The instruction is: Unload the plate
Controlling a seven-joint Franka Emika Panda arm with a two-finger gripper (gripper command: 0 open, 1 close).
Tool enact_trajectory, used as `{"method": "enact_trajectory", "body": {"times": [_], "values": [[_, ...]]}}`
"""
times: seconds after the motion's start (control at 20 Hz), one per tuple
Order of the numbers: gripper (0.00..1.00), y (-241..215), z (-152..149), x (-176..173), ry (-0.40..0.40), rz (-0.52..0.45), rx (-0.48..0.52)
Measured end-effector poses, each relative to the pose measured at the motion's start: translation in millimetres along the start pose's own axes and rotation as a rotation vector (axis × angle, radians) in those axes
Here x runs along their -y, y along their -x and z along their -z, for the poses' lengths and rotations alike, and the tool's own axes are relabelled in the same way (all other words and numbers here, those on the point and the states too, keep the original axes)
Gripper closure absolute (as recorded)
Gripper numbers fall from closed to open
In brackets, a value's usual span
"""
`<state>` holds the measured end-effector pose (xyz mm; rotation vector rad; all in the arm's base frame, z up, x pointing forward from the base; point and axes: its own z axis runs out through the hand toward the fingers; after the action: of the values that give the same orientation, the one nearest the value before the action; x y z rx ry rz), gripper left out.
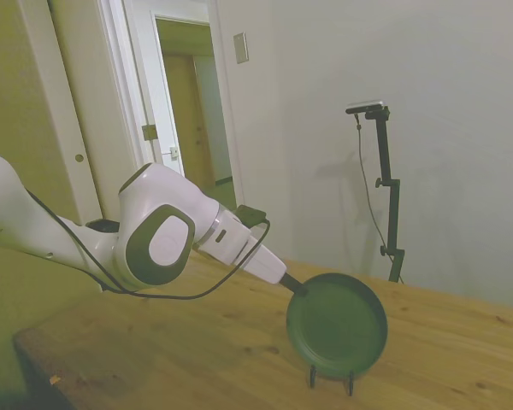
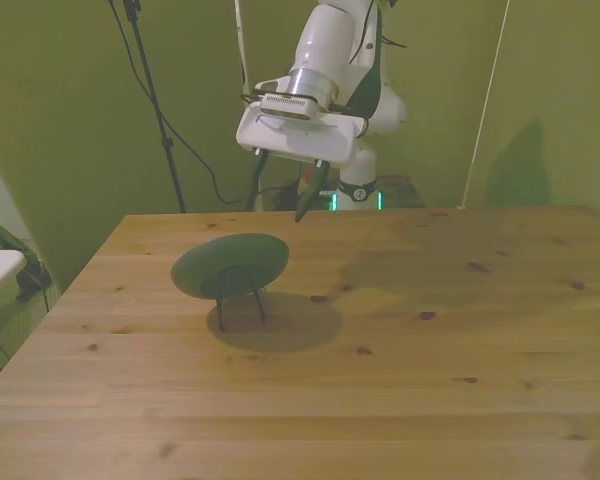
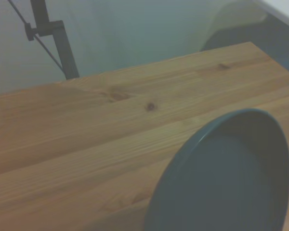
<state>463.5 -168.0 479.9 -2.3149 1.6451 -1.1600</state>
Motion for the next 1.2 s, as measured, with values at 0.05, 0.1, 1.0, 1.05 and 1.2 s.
{"method": "enact_trajectory", "body": {"times": [0.05,0.1,1.0,1.05,1.2], "values": [[0.00,-2.2,-2.5,0.3,0.000,-0.003,-0.001],[0.00,-4.9,-6.3,1.2,0.001,-0.005,-0.001],[1.00,-21.5,-51.0,25.5,0.005,-0.034,0.015],[1.00,-21.3,-50.8,25.8,0.005,-0.030,0.015],[1.00,-19.9,-50.2,26.7,0.005,-0.012,0.010]]}}
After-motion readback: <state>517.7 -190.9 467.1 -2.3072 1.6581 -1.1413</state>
